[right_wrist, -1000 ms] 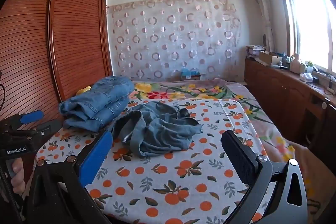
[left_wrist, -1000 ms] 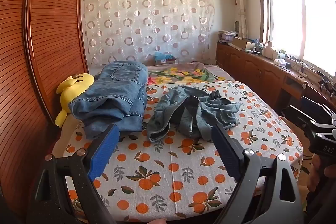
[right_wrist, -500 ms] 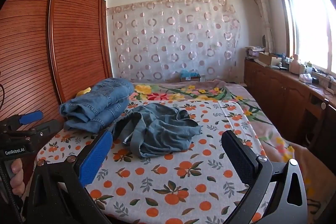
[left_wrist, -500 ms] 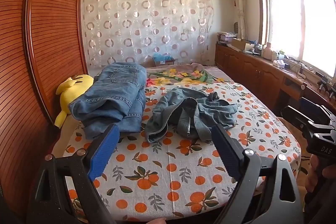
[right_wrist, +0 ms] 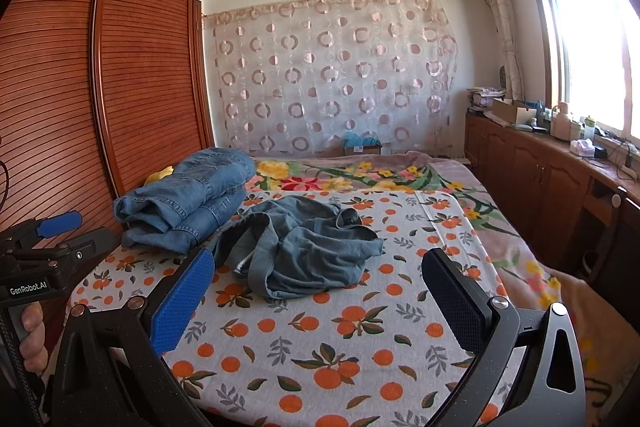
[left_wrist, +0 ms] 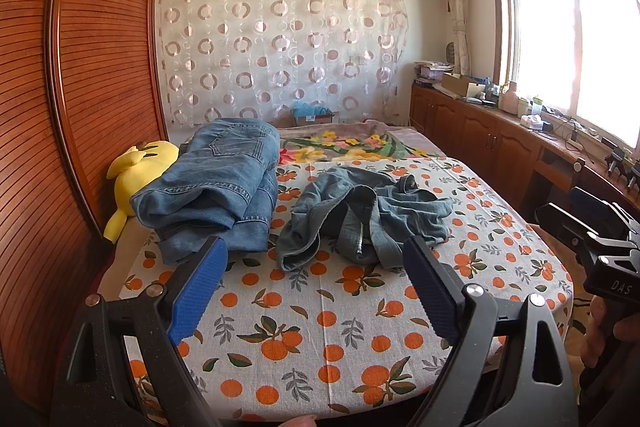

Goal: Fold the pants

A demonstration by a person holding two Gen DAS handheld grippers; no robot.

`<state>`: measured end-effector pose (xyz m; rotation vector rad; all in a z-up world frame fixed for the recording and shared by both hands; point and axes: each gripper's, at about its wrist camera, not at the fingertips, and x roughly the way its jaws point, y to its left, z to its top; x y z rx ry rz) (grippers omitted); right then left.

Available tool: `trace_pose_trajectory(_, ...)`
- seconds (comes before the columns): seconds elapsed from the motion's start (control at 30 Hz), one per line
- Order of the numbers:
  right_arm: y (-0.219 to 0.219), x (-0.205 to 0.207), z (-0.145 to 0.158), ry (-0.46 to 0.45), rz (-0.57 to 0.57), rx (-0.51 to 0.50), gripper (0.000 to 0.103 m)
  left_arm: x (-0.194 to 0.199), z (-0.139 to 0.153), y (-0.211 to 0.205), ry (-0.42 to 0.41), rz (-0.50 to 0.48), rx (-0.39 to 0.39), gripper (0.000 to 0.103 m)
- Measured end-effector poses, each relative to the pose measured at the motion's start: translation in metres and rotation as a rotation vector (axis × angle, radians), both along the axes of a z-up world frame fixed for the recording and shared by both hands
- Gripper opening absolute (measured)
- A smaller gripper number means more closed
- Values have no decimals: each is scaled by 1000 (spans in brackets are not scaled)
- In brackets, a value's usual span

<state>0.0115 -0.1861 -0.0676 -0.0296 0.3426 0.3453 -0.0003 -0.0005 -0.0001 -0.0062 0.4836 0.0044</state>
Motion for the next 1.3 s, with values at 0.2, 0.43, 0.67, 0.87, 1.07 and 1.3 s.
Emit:
trace_pose_trajectory(0.2,0,0,0,-1,-1,0,103,0,0,0,-1,-1,-1,90)
trace_pose_trajectory(0.43,0,-1,1,-3,-1,0,103,0,0,0,0,0,-1,90)
trace_pose_trajectory(0.67,1,-3,3,-8,-2,2,103,0,0,0,0,0,-2,90)
trace_pose_trajectory(0.87,1,-3,3,-8,-2,3,103,0,0,0,0,1,-2,90)
trace_pose_trajectory(1.07,1,-3,3,-8,-2,4,103,-1,3,-1,3,-2,-4,90)
trace_pose_trajectory(1.3,0,-5,4,-11,-2,6,103,-2,9,-7,-4,-4,-3,90)
